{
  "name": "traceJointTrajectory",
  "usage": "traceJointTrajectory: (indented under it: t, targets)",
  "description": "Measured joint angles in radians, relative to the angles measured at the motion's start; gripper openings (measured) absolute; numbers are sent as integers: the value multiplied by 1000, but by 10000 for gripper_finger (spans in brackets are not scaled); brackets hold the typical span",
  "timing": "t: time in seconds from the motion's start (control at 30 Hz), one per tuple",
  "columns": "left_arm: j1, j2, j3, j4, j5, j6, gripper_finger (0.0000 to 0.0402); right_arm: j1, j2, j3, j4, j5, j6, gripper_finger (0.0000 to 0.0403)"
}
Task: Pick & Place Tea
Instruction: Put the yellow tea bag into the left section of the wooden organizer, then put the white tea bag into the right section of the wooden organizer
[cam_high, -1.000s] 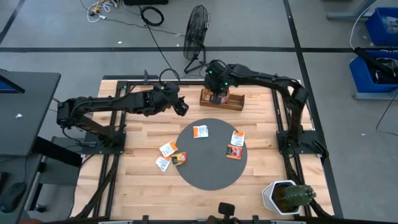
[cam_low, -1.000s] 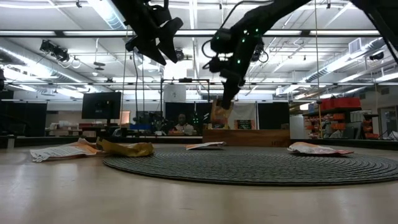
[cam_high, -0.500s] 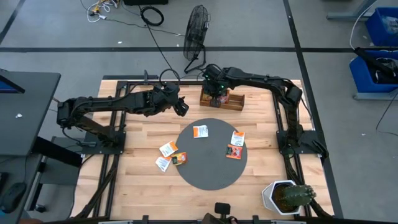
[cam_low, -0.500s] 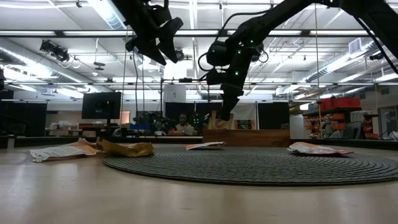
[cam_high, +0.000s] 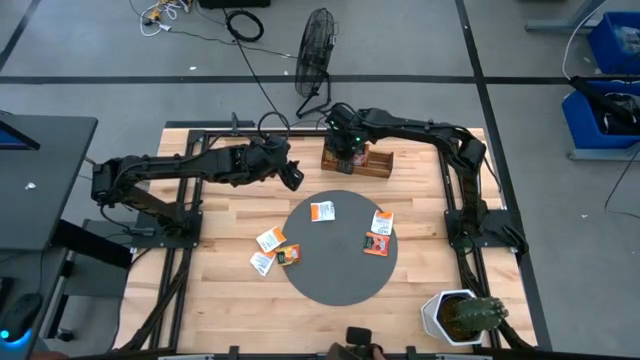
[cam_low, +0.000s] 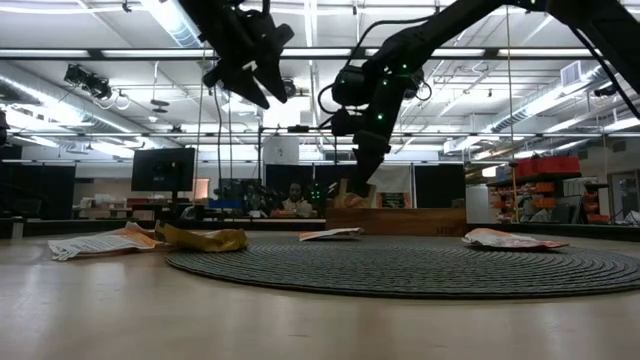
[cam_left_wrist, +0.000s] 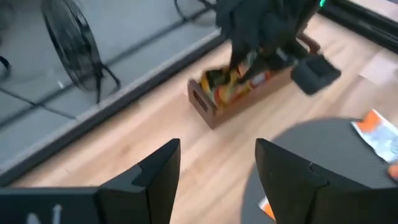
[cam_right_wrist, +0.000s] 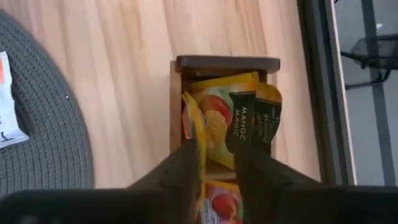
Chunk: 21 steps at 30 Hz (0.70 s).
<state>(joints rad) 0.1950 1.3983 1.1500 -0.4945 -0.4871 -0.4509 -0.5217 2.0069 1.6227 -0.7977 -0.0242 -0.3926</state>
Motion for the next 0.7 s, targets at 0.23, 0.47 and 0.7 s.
traceJointTrajectory:
  t: [0.23, 0.47, 0.7]
  targets:
    - [41, 0, 0, -207, 244, -148, 211, 0, -127, -1, -16, -26, 111, 215]
    - [21, 1, 0, -474, 392, -310, 211, 35, -304, -16, 8, -138, 304, 240]
    - [-33, 2, -57, -512, 508, -630, 211, 134, -388, -129, 115, -124, 423, 229]
